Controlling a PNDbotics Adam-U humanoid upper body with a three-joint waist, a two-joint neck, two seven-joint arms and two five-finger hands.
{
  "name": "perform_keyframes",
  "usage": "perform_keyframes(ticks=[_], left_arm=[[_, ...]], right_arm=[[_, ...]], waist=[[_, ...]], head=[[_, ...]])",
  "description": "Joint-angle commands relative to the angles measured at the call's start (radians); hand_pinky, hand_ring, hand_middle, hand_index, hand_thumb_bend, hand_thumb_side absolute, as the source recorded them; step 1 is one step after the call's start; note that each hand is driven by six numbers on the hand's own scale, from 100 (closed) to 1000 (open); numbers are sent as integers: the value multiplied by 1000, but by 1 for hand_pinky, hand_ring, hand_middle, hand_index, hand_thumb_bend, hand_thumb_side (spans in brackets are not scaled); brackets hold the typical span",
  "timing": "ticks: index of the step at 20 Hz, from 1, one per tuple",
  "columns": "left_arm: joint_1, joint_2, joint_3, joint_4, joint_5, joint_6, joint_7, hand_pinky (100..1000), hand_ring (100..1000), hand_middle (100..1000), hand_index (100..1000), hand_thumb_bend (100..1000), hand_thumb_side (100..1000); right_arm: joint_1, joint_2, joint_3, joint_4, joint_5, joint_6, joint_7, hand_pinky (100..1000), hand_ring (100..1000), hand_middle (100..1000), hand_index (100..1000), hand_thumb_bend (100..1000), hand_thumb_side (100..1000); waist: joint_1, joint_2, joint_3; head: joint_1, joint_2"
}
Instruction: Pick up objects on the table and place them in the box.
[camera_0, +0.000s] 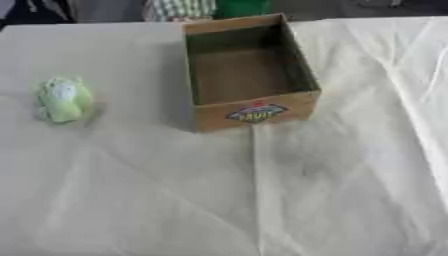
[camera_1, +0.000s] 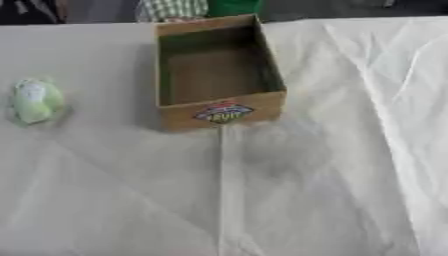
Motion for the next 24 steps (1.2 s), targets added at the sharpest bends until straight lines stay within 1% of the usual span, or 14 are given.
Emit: perform_keyframes(ticks=[1, 3, 4, 5, 7, 9, 11, 12, 13, 14, 17, 19, 22, 24], left_arm=[[-65, 36, -33, 121, -103, -66, -163, 661, 768, 748, 960, 408, 1000], [-111, 23, -56, 209, -140, -111, -272, 669, 785, 764, 980, 542, 1000], [-131, 15, -65, 246, -156, -129, -317, 670, 788, 767, 983, 592, 1000], [-149, 8, -73, 280, -171, -142, -357, 671, 791, 771, 983, 685, 1000], [-180, -6, -89, 337, -196, -162, -419, 673, 797, 777, 986, 788, 993], [-206, -19, -101, 386, -213, -175, -460, 676, 802, 786, 991, 813, 999], [-230, -32, -110, 430, -229, -182, -483, 679, 806, 794, 1000, 783, 1000], [-242, -40, -114, 452, -235, -185, -489, 683, 805, 796, 1000, 743, 1000], [-254, -51, -117, 474, -233, -189, -490, 689, 807, 799, 1000, 673, 1000], [-263, -63, -119, 497, -224, -195, -489, 692, 806, 799, 1000, 639, 1000], [-281, -87, -133, 567, -208, -210, -495, 693, 812, 807, 1000, 687, 994], [-285, -94, -145, 600, -221, -224, -506, 694, 818, 813, 1000, 736, 962], [-285, -94, -154, 625, -255, -236, -549, 699, 831, 821, 1000, 770, 928], [-284, -91, -152, 635, -275, -231, -594, 707, 842, 831, 1000, 793, 898]], right_arm=[[-14, -39, -2, -14, -5, -2, 5, 827, 701, 735, 878, 100, 572], [-14, -40, 0, -14, -6, -1, 7, 827, 701, 735, 879, 100, 572], [-14, -41, 1, -14, -6, -1, 9, 827, 701, 735, 879, 100, 572], [-14, -41, 3, -14, -6, 0, 10, 828, 701, 735, 879, 100, 572], [-15, -42, 5, -14, -7, 0, 12, 828, 701, 735, 879, 100, 572], [-15, -43, 6, -14, -7, 1, 14, 828, 701, 735, 879, 100, 573], [-16, -44, 8, -14, -8, 2, 16, 828, 701, 735, 879, 100, 572], [-17, -45, 9, -14, -9, 2, 17, 828, 701, 735, 879, 100, 572], [-19, -45, 10, -14, -9, 1, 18, 828, 701, 735, 879, 100, 572], [-20, -45, 11, -14, -10, 1, 19, 828, 701, 735, 879, 100, 572], [-23, -45, 13, -14, -13, 1, 21, 828, 701, 735, 879, 100, 572], [-24, -46, 13, -14, -14, 0, 22, 827, 702, 735, 878, 100, 572], [-23, -47, 13, -14, -15, 0, 22, 828, 702, 735, 879, 100, 573], [-22, -46, 13, -14, -15, 1, 23, 828, 702, 734, 879, 100, 574]], waist=[[0, -20, -3], [1, -21, -7], [1, -21, -8], [2, -21, -9], [3, -21, -11], [5, -21, -11], [5, -22, -11], [5, -23, -11], [5, -23, -11], [5, -24, -11], [7, -26, -12], [7, -26, -14], [7, -26, -13], [8, -26, -12]], head=[[-4, -13], [-5, -16], [-6, -16], [-6, -17], [-6, -17], [-5, -17], [-4, -18], [-3, -19], [-2, -19], [0, -19], [6, -19], [9, -20], [10, -19], [9, -18]])
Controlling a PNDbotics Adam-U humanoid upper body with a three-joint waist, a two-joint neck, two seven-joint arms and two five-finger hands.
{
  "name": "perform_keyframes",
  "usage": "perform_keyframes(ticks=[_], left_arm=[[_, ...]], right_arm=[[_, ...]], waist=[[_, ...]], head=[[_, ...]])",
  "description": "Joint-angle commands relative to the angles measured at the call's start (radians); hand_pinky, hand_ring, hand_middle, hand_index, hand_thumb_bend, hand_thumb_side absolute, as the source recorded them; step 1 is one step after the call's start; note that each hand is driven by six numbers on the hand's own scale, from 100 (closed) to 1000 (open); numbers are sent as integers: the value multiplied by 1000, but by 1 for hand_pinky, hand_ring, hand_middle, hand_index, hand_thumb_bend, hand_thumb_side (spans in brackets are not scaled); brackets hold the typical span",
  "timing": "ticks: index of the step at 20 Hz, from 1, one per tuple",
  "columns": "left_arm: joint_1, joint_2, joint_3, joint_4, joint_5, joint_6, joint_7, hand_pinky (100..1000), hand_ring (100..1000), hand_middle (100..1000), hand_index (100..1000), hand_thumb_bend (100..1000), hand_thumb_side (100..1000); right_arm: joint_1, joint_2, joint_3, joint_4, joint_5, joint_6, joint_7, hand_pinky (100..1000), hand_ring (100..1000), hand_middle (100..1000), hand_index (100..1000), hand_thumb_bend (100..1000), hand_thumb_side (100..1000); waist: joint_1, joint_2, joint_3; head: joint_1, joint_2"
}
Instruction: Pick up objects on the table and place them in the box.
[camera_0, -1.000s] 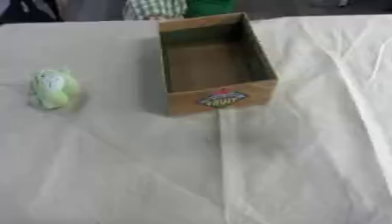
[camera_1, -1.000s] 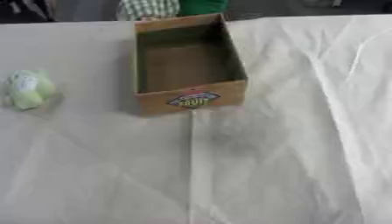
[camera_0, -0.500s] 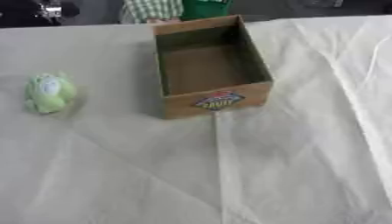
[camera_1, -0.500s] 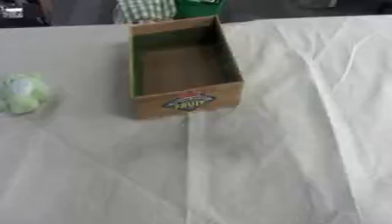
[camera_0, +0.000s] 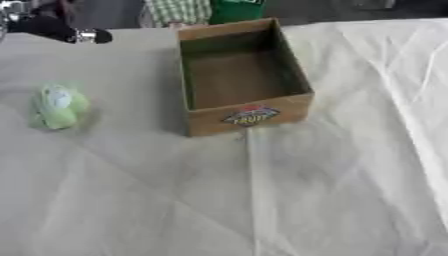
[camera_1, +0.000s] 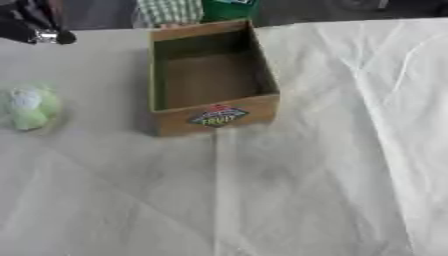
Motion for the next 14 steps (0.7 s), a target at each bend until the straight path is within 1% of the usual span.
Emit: perform_keyframes(ticks=[1, 3, 5, 7, 8, 11, 14], left_arm=[[-22, 26, 4, 9, -29, 5, -70, 708, 843, 835, 1000, 801, 890], [-19, 31, 9, 10, -28, 6, -119, 708, 839, 825, 1000, 804, 876], [-11, 41, 14, 8, -12, 2, -149, 710, 832, 802, 1000, 762, 863], [-1, 52, 17, 16, 21, 0, -186, 709, 832, 804, 1000, 732, 826], [4, 59, 17, 19, 32, 1, -206, 702, 835, 810, 1000, 733, 801], [18, 77, 16, 22, 32, 15, -264, 696, 845, 824, 1000, 797, 782], [29, 91, 18, 20, -5, 33, -314, 678, 843, 822, 1000, 814, 775]], right_arm=[[-12, -37, -5, -14, -4, 1, 5, 829, 702, 734, 879, 100, 574], [-11, -37, -4, -14, -3, 1, 6, 829, 702, 734, 878, 100, 574], [-10, -38, -5, -14, -2, 2, 6, 829, 694, 728, 878, 100, 574], [-9, -38, -6, -14, -2, 2, 5, 829, 692, 725, 878, 100, 574], [-8, -38, -6, -14, -2, 2, 4, 829, 692, 725, 878, 100, 574], [-7, -38, -7, -14, -1, 2, 3, 829, 692, 725, 878, 100, 574], [-6, -37, -7, -14, 1, 3, 1, 830, 693, 724, 878, 100, 574]], waist=[[0, -22, 3], [0, -22, 4], [1, -22, 6], [1, -22, 7], [1, -22, 8], [1, -22, 9], [1, -22, 10]], head=[[2, -8], [1, -7], [0, -6], [-1, -5], [-2, -4], [-3, -4], [-3, -5]])
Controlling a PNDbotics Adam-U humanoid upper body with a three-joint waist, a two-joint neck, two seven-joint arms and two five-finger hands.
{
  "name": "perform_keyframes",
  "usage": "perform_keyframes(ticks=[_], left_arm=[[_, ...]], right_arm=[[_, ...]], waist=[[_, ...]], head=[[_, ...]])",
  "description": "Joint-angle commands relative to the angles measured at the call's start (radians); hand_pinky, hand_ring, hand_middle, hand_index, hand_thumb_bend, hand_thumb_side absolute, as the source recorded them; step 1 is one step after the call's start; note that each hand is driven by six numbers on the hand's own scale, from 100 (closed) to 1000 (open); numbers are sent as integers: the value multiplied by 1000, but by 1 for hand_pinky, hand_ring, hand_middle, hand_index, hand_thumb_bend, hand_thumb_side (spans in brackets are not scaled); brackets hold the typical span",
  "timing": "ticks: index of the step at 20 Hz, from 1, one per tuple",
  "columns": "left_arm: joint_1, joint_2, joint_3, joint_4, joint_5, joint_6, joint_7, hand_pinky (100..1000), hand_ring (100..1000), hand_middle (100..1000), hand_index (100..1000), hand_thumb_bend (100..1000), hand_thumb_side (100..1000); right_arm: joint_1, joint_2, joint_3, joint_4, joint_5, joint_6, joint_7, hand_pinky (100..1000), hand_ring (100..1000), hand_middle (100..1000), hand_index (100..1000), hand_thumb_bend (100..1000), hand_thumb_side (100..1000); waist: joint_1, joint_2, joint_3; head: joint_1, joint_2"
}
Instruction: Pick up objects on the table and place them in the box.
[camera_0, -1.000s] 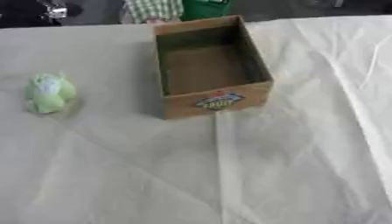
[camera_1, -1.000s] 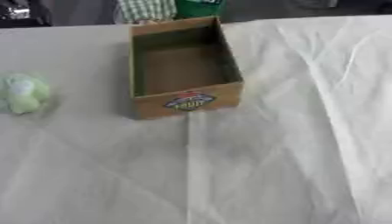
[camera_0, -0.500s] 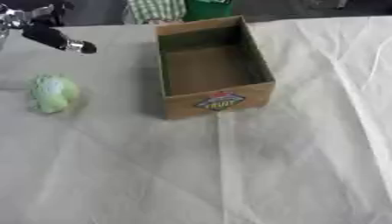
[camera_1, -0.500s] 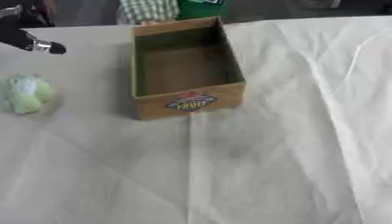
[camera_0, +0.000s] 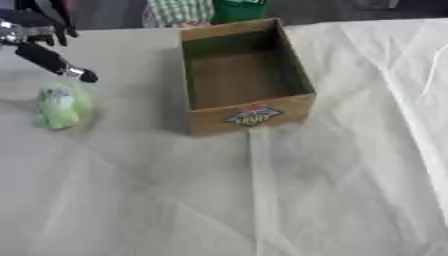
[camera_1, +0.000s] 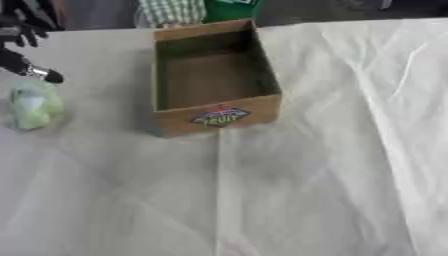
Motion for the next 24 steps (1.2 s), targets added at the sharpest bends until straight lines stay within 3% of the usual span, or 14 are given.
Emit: perform_keyframes(ticks=[1, 8, 16, 24], left_arm=[[-9, 53, 15, -10, -37, 18, -51, 668, 838, 819, 1000, 817, 771], [14, 64, 19, -5, -110, 31, -86, 641, 827, 821, 1000, 772, 758], [33, 56, 10, 27, -115, 38, -74, 605, 796, 787, 1000, 720, 769], [36, 41, -2, 47, -106, 48, -68, 588, 786, 775, 1000, 748, 786]], right_arm=[[-7, -37, -7, -14, 2, 0, -2, 830, 693, 724, 878, 100, 574], [-5, -35, -8, -14, 4, 0, -5, 831, 693, 724, 878, 100, 575], [-2, -29, -11, -14, 7, 4, -9, 832, 694, 723, 879, 100, 574], [0, -26, -11, -14, 8, 5, -10, 833, 695, 722, 877, 100, 574]], waist=[[-2, -22, 2], [-2, -21, 2], [-1, -17, -4], [0, -15, -8]], head=[[-1, -6], [-1, -9], [4, -11], [7, -11]])
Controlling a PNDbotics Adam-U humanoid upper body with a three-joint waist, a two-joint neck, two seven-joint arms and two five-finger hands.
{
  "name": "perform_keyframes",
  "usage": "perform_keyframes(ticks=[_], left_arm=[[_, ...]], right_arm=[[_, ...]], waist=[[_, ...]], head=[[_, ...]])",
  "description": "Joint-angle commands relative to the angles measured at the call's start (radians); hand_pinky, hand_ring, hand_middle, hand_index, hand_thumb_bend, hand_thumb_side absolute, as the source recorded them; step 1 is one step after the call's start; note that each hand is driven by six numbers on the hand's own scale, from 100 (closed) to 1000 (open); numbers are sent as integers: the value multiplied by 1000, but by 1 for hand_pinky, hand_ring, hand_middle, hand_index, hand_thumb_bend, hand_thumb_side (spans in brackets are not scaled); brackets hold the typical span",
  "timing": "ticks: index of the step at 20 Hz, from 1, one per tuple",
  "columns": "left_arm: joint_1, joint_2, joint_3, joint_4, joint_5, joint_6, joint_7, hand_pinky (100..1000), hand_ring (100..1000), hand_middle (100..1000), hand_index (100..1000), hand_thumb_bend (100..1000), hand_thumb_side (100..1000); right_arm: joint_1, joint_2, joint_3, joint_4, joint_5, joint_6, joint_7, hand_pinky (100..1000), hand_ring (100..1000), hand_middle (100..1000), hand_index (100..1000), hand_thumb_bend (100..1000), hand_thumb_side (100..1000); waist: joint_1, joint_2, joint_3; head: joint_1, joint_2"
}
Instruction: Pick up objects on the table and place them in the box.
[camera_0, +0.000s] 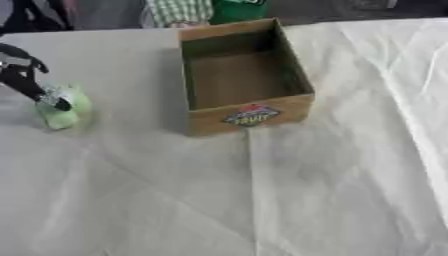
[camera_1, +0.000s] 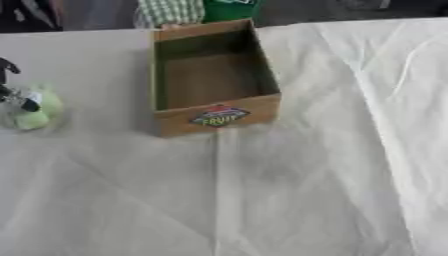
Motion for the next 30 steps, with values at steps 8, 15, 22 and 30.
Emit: perform_keyframes(ticks=[8, 15, 22, 30], left_arm=[[-12, 10, -8, 17, -5, -5, -11, 559, 746, 724, 1000, 709, 754], [-10, -2, -9, 53, -34, -23, -16, 536, 711, 681, 1000, 622, 727], [-7, -16, -12, 54, 29, -20, 37, 513, 649, 632, 982, 539, 699], [-2, -27, -19, 55, 55, -32, 104, 469, 596, 580, 852, 387, 650]], right_arm=[[-7, -24, -11, -14, 1, 2, -11, 835, 695, 721, 876, 100, 573], [-6, -22, -12, -14, 0, 2, -17, 836, 695, 720, 876, 100, 572], [-3, -19, -13, -14, 1, 2, -18, 836, 696, 719, 877, 100, 572], [1, -17, -16, -14, 2, 3, -22, 838, 696, 719, 877, 100, 574]], waist=[[3, -15, -3], [2, -13, -6], [1, -13, -6], [1, -12, -9]], head=[[7, -7], [12, -6], [13, -3], [13, 0]])
